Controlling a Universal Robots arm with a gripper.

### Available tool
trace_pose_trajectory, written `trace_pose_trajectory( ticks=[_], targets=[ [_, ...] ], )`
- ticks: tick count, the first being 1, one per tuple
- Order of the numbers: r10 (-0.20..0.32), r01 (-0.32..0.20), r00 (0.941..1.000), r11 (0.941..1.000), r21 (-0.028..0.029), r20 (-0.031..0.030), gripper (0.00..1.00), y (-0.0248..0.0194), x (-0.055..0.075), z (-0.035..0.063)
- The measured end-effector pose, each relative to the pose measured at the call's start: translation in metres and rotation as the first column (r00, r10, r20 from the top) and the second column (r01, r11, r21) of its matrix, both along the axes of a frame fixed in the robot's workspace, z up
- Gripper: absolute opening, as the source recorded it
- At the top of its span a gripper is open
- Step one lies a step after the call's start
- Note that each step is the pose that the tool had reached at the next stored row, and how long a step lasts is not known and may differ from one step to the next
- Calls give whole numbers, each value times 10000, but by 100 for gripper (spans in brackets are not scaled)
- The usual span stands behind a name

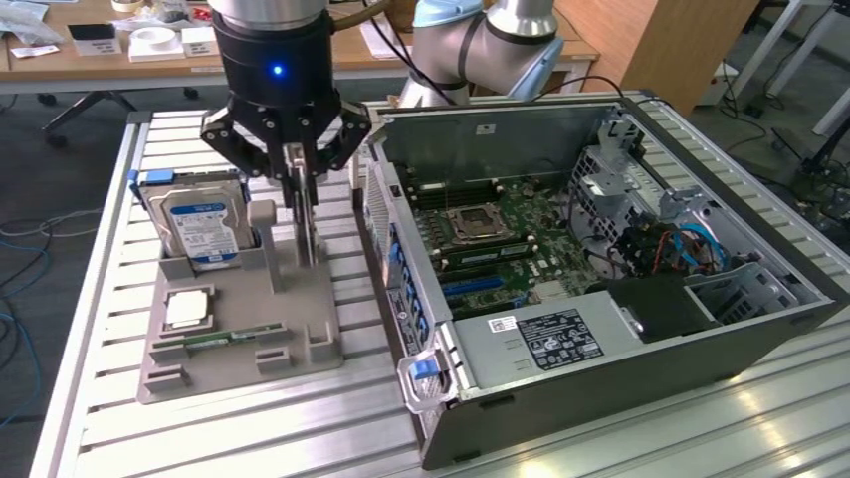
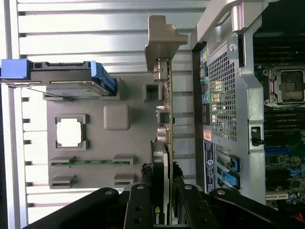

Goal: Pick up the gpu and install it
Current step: 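Pick up the gpu and move the gpu toward the slot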

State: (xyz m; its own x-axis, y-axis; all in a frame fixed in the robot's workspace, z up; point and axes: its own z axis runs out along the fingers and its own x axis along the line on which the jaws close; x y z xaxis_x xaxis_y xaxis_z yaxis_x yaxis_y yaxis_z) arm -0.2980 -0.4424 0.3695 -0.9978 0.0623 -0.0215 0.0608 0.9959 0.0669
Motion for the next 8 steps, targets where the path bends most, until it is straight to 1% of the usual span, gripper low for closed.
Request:
trace_pose_trajectory(
  ticks=[8],
  targets=[
    [0, 0, 10000, 10000, 4, 1, 27, 0, 0, 188]
  ],
)
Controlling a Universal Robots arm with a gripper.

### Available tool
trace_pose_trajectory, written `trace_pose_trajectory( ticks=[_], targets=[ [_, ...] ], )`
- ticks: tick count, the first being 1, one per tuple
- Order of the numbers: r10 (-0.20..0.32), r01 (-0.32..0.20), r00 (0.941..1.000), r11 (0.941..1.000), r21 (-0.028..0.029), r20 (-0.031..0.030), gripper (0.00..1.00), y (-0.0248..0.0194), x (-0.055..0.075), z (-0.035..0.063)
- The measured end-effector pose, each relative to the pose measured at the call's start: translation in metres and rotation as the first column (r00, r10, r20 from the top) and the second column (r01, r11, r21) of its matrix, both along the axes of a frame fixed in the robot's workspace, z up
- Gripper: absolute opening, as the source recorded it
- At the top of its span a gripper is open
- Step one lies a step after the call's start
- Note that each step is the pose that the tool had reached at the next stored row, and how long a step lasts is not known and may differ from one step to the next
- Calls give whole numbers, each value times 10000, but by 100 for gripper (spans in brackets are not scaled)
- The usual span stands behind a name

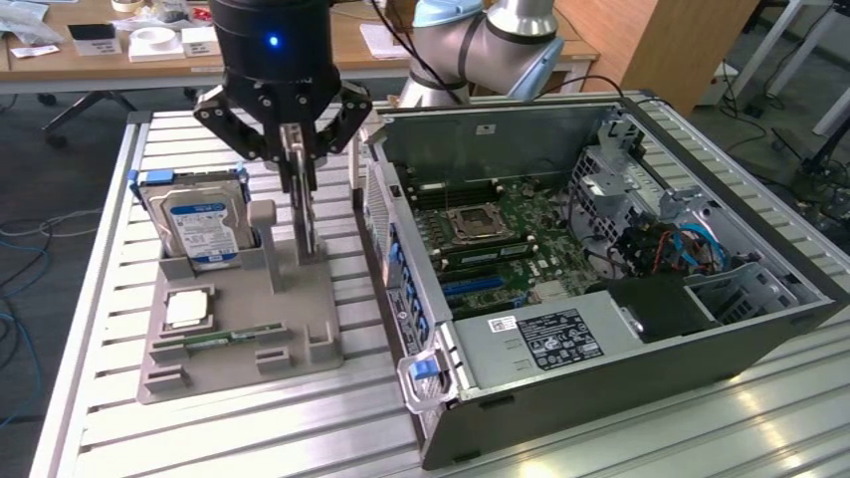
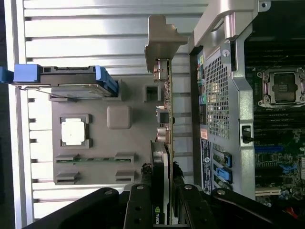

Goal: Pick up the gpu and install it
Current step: 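Pick up the gpu and move the gpu toward the slot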

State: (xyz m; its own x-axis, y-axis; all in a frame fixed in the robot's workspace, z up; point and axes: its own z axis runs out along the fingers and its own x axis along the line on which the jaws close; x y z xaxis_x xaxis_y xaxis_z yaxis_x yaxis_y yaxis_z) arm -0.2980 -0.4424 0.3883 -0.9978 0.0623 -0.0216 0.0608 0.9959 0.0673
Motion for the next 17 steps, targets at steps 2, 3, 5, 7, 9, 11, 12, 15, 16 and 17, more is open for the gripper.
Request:
trace_pose_trajectory(
  ticks=[2, 3, 5, 7, 9, 11, 12, 15, 16, 17],
  targets=[
    [0, 0, 10000, 10000, 0, -1, 27, 0, 0, 39],
    [0, 0, 10000, 10000, 0, 0, 27, 0, 0, 54],
    [0, 0, 10000, 10000, 0, 0, 27, 0, 0, 81],
    [0, 0, 10000, 10000, 2, 2, 27, 0, 0, 93],
    [0, 0, 10000, 10000, 1, 1, 27, 0, 0, 94],
    [0, 0, 10000, 10000, 0, 0, 27, 0, 0, 95],
    [0, 0, 10000, 10000, 0, 0, 27, 0, 0, 95],
    [0, 0, 10000, 10000, -3, -3, 27, 0, 1, 120],
    [0, 0, 10000, 10000, -1, -1, 27, 0, 1, 134],
    [0, 0, 10000, 10000, -1, 0, 27, 0, 2, 147]
  ],
)
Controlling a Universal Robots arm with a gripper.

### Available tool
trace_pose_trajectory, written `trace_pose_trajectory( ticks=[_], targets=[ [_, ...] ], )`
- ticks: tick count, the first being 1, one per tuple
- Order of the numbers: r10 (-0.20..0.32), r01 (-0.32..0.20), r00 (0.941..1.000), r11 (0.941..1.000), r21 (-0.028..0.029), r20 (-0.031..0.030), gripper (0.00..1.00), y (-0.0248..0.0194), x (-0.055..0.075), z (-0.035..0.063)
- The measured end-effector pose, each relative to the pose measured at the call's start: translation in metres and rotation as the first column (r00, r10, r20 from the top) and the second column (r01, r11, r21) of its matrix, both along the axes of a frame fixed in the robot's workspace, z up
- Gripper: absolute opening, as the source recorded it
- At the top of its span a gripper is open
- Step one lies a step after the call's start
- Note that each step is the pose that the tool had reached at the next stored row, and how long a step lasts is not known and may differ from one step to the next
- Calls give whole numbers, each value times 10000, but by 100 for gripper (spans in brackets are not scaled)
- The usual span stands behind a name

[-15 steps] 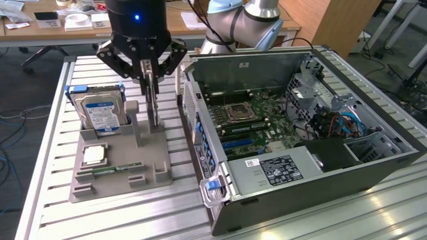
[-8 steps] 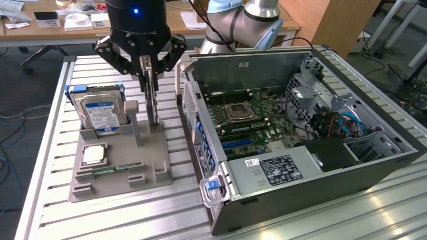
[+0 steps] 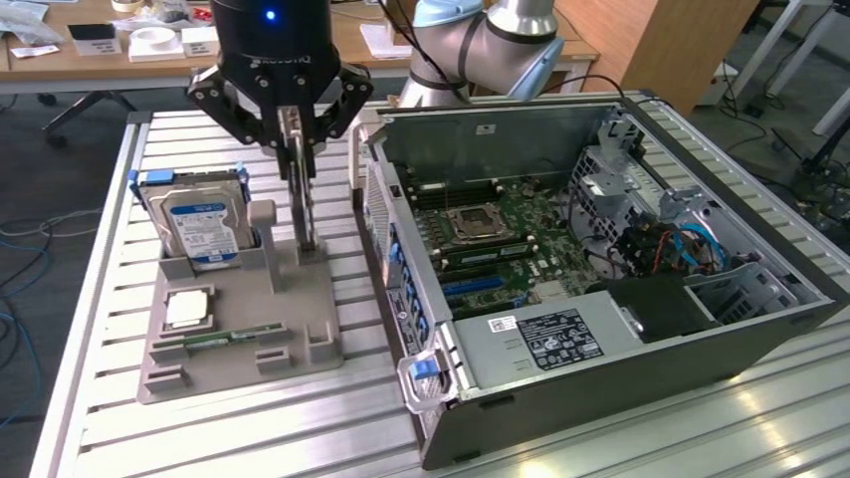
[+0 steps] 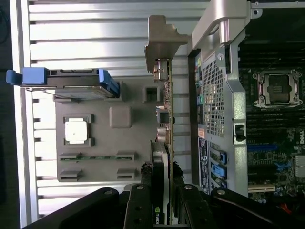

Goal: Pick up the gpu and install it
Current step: 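Pick up the gpu and move the gpu toward the slot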

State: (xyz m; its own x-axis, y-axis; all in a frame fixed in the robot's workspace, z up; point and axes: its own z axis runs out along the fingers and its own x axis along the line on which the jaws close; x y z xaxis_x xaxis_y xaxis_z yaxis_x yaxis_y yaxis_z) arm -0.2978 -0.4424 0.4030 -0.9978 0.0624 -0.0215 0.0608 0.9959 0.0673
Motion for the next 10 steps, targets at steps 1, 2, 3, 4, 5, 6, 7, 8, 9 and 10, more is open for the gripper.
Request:
trace_pose_trajectory(
  ticks=[1, 2, 3, 4, 5, 6, 7, 8, 9, 10],
  targets=[
    [0, 0, 10000, 10000, 0, 0, 27, 0, 0, 14],
    [0, 0, 10000, 10000, 0, 0, 27, 0, 0, 25],
    [0, 0, 10000, 10000, 0, -1, 27, 0, 0, 37],
    [0, 0, 10000, 10000, 0, 0, 27, 0, 1, 47],
    [0, 0, 10000, 10000, 0, 0, 27, 0, 1, 55],
    [0, 0, 10000, 10000, 1, 1, 27, 0, 1, 60],
    [0, 0, 10000, 10000, 1, 1, 27, 0, 1, 61],
    [0, 0, 10000, 10000, 1, 1, 27, 0, 1, 62],
    [0, 0, 10000, 10000, 1, 1, 27, 0, 1, 62],
    [0, 0, 10000, 10000, 1, 1, 27, 0, 1, 62]
  ],
)
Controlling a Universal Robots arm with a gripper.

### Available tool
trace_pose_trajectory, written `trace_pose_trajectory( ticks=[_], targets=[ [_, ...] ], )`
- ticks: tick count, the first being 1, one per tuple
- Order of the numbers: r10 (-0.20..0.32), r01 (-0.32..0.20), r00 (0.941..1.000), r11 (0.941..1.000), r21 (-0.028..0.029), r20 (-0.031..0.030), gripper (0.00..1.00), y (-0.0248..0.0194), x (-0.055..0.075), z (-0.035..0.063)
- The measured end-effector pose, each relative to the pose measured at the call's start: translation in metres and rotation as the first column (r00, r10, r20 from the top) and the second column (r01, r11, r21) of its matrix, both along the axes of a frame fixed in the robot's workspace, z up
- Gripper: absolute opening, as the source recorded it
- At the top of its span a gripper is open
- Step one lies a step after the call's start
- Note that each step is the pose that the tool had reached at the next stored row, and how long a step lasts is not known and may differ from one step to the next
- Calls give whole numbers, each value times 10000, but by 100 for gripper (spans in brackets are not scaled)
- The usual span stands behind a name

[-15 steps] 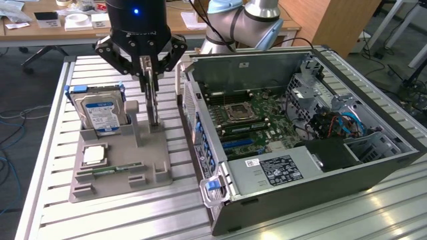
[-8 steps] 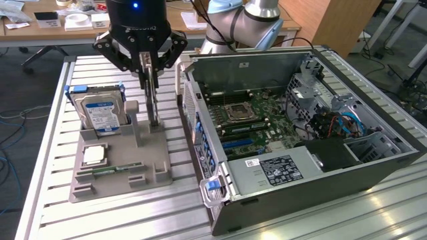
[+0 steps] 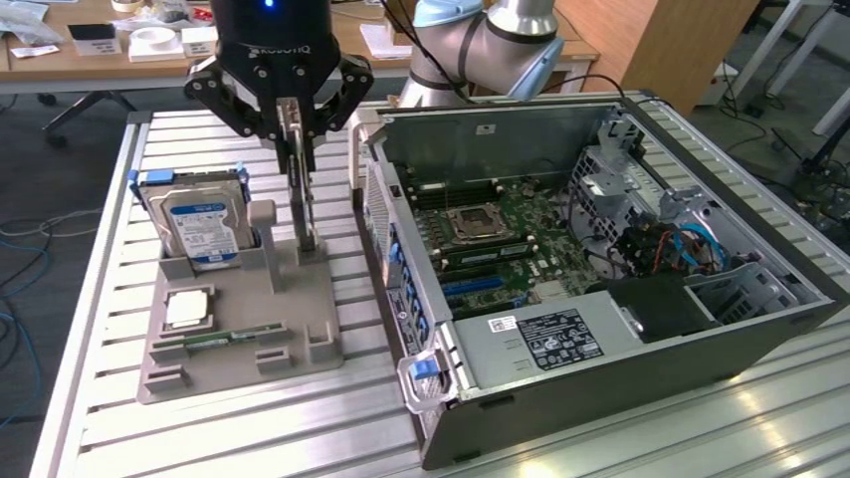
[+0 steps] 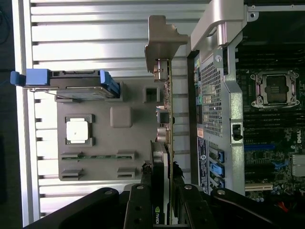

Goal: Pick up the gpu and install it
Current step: 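Pick up the gpu and move the gpu toward the slot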

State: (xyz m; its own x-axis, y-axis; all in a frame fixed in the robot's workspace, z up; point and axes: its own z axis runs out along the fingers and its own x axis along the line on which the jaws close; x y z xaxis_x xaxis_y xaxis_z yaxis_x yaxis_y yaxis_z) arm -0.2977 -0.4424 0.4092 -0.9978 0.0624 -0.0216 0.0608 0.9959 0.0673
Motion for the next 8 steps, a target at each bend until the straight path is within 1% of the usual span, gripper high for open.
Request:
trace_pose_trajectory(
  ticks=[8],
  targets=[
    [3, -3, 10000, 10000, -1, -2, 27, -1, 16, 3]
  ],
)
